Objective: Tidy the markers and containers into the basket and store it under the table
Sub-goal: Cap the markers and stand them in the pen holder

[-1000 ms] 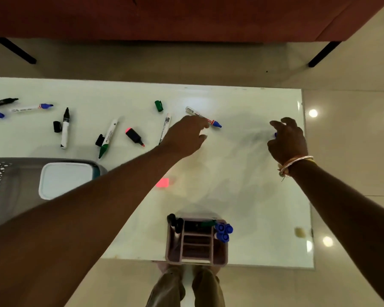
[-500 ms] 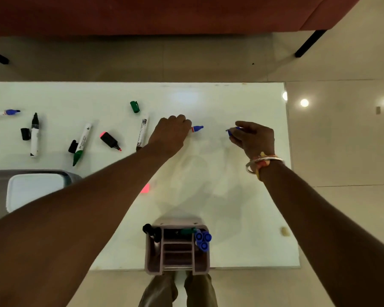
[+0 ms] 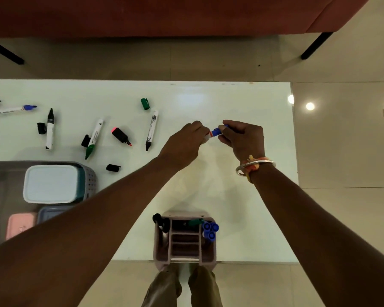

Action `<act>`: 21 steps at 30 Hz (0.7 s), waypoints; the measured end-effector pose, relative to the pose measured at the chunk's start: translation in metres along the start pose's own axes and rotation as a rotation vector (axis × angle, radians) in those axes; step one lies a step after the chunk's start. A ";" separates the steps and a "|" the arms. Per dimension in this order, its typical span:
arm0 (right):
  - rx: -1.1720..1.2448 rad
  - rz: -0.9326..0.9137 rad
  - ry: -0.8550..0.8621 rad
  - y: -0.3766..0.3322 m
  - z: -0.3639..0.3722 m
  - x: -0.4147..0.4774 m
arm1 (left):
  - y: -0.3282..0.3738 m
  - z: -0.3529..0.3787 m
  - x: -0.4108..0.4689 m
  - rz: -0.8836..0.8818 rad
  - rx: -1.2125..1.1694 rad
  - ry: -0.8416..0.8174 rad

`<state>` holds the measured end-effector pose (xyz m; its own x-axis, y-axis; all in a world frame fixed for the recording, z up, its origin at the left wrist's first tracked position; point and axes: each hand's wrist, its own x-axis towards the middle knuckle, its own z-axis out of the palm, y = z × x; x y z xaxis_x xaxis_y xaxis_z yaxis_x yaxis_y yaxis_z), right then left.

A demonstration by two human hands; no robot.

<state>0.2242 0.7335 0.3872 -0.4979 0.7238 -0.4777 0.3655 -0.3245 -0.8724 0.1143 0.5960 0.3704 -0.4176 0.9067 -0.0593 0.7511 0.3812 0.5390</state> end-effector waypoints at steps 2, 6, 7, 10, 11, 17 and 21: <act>-0.052 -0.032 -0.002 -0.001 0.003 -0.006 | 0.002 -0.003 -0.005 -0.012 -0.070 0.013; -0.125 -0.111 0.001 -0.002 0.014 -0.024 | 0.014 -0.010 -0.017 -0.141 -0.256 0.026; -0.117 -0.125 0.009 -0.003 0.017 -0.029 | 0.018 -0.012 -0.021 -0.168 -0.304 0.051; -0.092 -0.175 0.020 -0.011 0.025 -0.046 | 0.030 -0.019 -0.031 -0.221 -0.460 0.133; -0.086 -0.194 0.015 -0.014 0.028 -0.051 | 0.033 -0.022 -0.034 -0.236 -0.506 0.145; -0.155 -0.254 -0.105 -0.020 0.032 -0.083 | 0.045 -0.042 -0.069 -0.337 -0.883 0.139; -0.230 -0.306 -0.092 -0.021 0.023 -0.118 | 0.042 -0.053 -0.088 -0.305 -0.933 0.006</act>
<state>0.2569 0.6410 0.4598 -0.6761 0.7047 -0.2151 0.3506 0.0509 -0.9351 0.1554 0.5227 0.4424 -0.5311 0.7913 -0.3030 -0.0938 0.3005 0.9492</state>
